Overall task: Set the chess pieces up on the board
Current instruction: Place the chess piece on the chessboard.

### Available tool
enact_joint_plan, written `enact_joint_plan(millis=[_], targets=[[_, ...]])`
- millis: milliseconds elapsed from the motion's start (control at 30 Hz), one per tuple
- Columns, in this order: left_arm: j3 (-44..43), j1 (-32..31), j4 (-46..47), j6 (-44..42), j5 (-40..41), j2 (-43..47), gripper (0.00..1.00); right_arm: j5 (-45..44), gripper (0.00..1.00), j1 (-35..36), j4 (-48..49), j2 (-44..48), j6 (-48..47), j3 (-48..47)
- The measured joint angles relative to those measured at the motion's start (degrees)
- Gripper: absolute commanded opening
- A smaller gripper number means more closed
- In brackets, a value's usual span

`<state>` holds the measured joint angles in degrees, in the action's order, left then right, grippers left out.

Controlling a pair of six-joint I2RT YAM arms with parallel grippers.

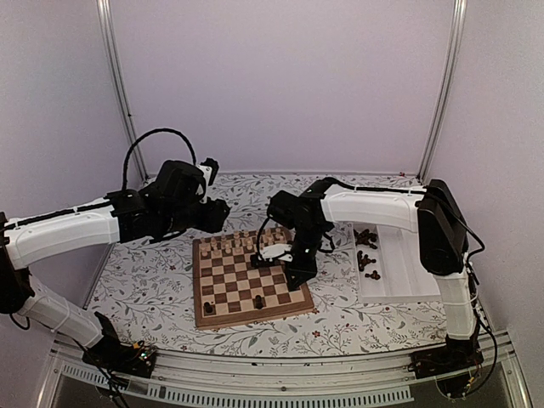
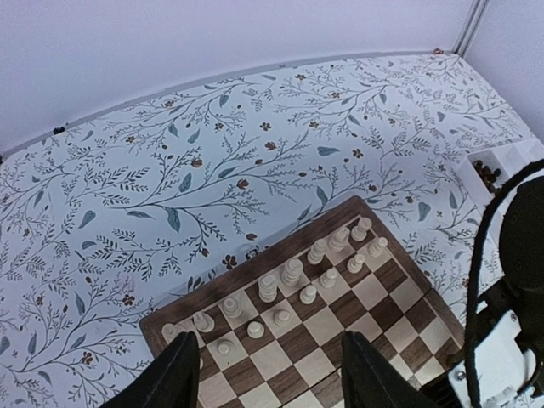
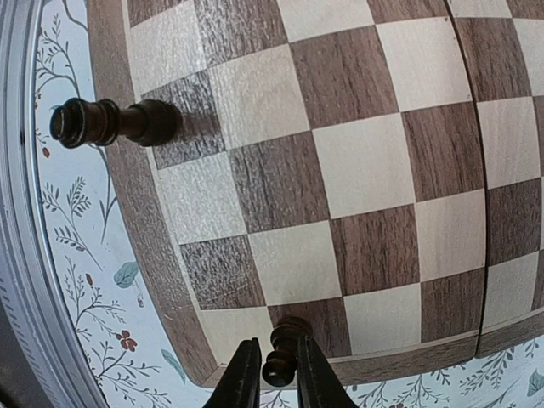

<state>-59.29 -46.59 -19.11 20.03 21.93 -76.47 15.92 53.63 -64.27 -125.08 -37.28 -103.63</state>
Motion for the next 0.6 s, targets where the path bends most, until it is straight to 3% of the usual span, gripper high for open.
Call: enact_joint_plan(millis=[600], targets=[[0.0,0.0,0.4,0.0,-2.0,-0.1,0.58,-2.3,0.39,0.0,2.0,0.2,1.3,0.8]])
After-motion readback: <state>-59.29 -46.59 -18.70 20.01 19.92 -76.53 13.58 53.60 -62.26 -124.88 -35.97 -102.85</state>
